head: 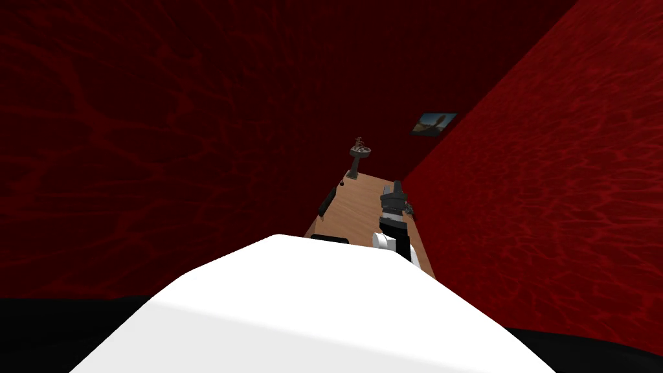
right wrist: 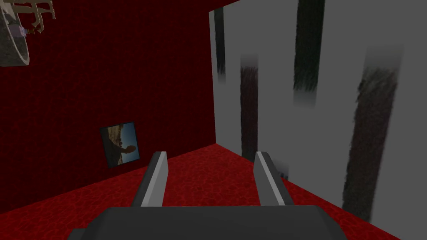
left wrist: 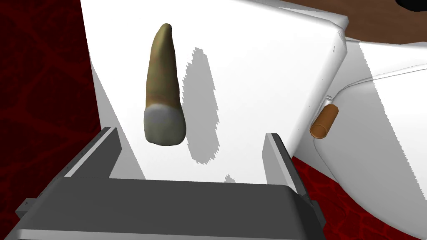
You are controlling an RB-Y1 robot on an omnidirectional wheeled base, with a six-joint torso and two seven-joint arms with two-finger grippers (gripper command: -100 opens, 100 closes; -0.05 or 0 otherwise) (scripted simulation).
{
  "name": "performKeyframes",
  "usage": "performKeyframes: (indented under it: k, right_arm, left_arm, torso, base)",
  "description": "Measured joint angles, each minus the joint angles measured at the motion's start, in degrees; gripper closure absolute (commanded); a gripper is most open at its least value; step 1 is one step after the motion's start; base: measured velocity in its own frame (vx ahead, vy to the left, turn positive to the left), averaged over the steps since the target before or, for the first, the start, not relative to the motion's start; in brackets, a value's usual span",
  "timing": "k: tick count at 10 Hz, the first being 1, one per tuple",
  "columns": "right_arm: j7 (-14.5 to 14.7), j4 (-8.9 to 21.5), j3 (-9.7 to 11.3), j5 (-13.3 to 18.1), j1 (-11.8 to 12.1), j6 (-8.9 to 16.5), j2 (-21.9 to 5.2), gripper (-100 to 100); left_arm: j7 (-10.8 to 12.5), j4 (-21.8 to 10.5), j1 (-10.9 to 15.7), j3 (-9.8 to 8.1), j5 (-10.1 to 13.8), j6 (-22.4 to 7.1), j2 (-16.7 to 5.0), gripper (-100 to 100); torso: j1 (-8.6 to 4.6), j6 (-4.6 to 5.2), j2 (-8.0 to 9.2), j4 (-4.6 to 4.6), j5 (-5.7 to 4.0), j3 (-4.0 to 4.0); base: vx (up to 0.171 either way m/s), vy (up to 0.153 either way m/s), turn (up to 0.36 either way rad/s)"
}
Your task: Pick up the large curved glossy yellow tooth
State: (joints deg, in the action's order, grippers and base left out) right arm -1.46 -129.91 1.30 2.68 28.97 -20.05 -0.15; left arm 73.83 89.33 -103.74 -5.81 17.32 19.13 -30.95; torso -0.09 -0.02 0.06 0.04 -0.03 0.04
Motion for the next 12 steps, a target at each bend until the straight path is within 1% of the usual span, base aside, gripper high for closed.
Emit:
performKeyframes:
  k: [2,3,4,5,6,9,10,12]
  right_arm:
    - [0.0,0.0,0.0,0.0,0.01,0.0,0.0,0]
    - [0.0,0.0,0.0,0.0,0.0,0.0,0.0,0]
    - [0.0,0.0,-0.01,0.0,0.01,0.0,0.0,0]
    - [0.0,0.0,-0.01,0.0,0.02,0.0,0.0,0]
    - [0.0,0.0,-0.01,0.0,0.02,0.0,0.0,0]
    - [0.0,0.0,-0.02,0.0,0.02,0.0,-0.01,0]
    - [0.0,0.0,-0.02,0.0,0.02,0.0,-0.01,0]
    - [0.0,0.0,-0.01,0.0,0.02,0.0,0.0,0]
  left_arm:
    - [2.59,-1.39,-0.4,0.96,1.22,-0.48,-2.1,-100]
    - [3.55,-1.62,-0.68,1.36,1.71,-0.68,-2.82,-100]
    - [4.5,-1.43,-0.97,1.78,2.33,-1.24,-3.67,-100]
    - [4.72,-1.4,-0.99,1.82,2.41,-1.39,-3.77,0]
    - [4.7,-1.4,-0.99,1.81,2.4,-1.37,-3.76,-100]
    - [3.26,-3.26,2.22,2.58,2.23,-2.34,-2.68,-100]
    - [3.16,-3.34,2.33,2.63,2.23,-2.44,-2.65,100]
    - [3.15,-3.33,2.3,2.65,2.21,-2.44,-2.67,100]
  torso:
    - [0.0,-0.04,0.03,0.02,0.01,0.02]
    - [-0.01,-0.03,0.01,0.01,0.0,0.01]
    - [-0.04,-0.05,0.01,0.01,0.0,0.01]
    - [-0.01,-0.1,-0.01,0.02,0.0,0.0]
    - [0.01,-0.09,-0.03,0.01,0.01,-0.01]
    - [0.28,-0.08,-0.1,0.0,0.08,-0.05]
    - [0.2,-0.06,-0.08,0.01,0.06,-0.03]
    - [0.15,-0.06,-0.02,0.04,0.05,0.01]
  base:
    - [-0.021,-0.022,-0.246]
    - [-0.019,-0.032,-0.237]
    - [-0.009,-0.012,-0.037]
    - [0.0,0.0,0.0]
    - [0.004,0.031,0.018]
    - [0.014,0.048,0.01]
    - [0.0,0.0,0.0]
    - [0.0,0.0,0.0]
